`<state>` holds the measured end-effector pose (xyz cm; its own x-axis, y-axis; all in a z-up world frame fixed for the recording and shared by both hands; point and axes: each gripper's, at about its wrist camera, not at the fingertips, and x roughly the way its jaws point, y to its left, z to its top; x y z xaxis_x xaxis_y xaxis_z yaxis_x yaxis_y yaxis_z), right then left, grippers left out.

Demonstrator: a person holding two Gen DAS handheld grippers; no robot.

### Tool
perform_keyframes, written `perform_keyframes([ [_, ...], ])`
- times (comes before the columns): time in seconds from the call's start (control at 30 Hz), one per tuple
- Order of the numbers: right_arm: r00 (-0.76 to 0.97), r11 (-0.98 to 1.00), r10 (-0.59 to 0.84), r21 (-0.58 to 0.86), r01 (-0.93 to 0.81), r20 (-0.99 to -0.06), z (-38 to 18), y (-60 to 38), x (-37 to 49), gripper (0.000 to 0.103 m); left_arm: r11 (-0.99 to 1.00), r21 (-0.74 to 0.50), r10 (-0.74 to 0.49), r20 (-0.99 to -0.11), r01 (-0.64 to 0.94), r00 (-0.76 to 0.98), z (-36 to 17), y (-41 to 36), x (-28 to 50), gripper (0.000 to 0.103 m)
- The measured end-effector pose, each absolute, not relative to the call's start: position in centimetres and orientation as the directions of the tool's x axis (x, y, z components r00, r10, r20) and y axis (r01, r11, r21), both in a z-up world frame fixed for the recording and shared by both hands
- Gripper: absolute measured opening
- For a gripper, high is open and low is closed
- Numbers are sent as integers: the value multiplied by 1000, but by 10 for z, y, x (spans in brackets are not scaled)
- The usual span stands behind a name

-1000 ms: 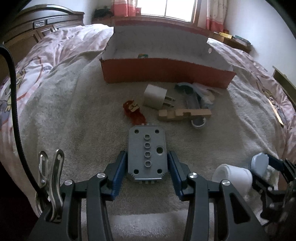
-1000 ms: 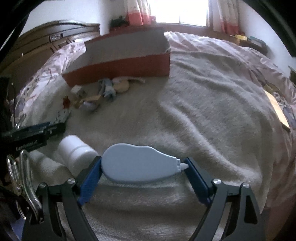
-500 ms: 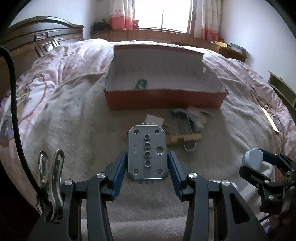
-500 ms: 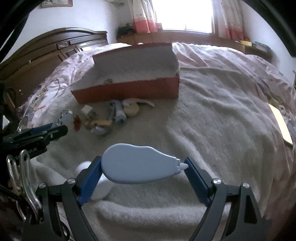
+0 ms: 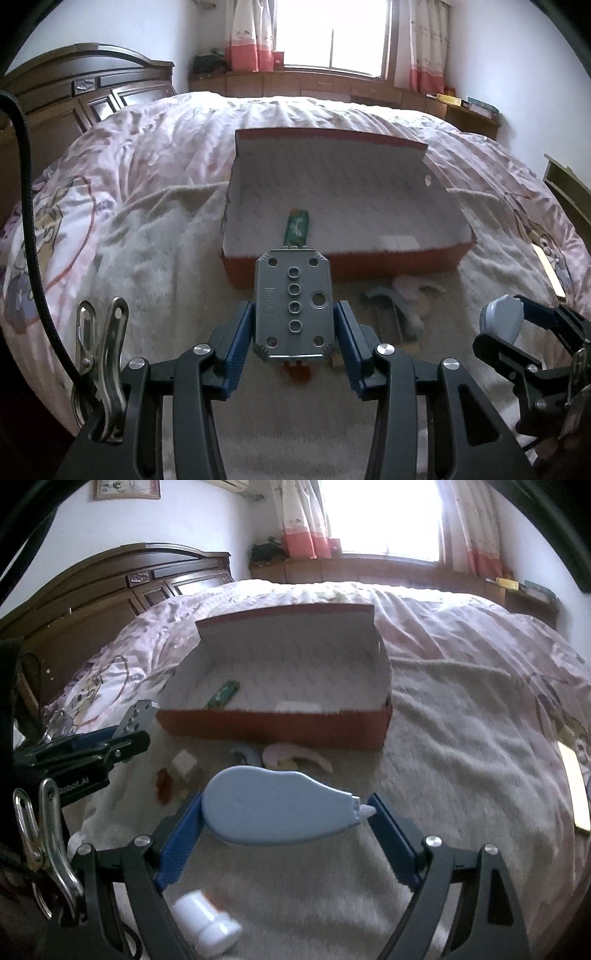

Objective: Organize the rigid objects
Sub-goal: 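Lift the grey plate and blue dispenser and carry both over the box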

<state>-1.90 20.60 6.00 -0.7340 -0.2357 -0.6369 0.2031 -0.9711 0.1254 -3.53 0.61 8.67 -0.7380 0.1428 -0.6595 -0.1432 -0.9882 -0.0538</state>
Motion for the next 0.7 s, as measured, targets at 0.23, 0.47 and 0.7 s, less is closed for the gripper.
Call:
perform_keyframes([
  [0.23, -740, -970, -242, 137, 201, -627, 68, 204, -49, 90, -988, -52, 146, -655, -149, -741, 93, 11, -66, 45],
  [0.47, -736, -967, -254, 159, 198, -627, 69, 205, -75, 90, -987, -51, 146, -657, -150, -739, 94, 15, -88, 45],
  [0.7, -736, -964, -264, 179, 194, -623, 67, 208, -89, 90, -988, -42, 140, -666, -151, -732, 89, 17, -100, 45],
])
